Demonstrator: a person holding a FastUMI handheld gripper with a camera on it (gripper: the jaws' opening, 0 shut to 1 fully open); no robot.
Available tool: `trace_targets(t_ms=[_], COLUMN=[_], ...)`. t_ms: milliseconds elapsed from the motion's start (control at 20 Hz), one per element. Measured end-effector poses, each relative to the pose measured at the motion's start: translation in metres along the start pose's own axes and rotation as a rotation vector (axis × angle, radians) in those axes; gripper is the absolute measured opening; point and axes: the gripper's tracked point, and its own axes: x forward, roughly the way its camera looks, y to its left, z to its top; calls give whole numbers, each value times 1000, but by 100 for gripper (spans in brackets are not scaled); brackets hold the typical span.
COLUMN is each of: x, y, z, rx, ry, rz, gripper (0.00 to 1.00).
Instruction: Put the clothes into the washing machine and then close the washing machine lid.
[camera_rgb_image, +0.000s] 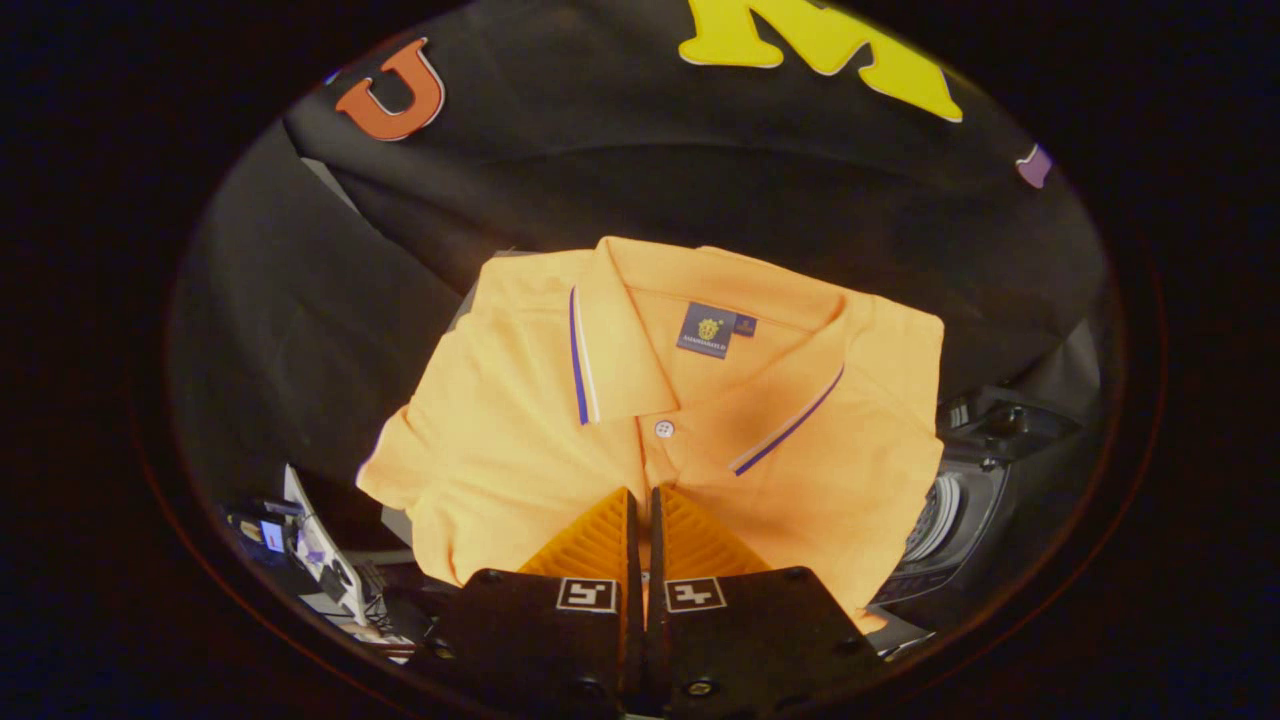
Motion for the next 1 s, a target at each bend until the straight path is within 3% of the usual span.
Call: trace_targets(t_ms=[150,450,1000], x=[-17,-42,-90], y=[-4,-17,-72], z=[6,13,-24], rx=[-3,-47,79], ry=[-51,-181,-273], rz=[-6,-109,-168], gripper=[4,4,4])
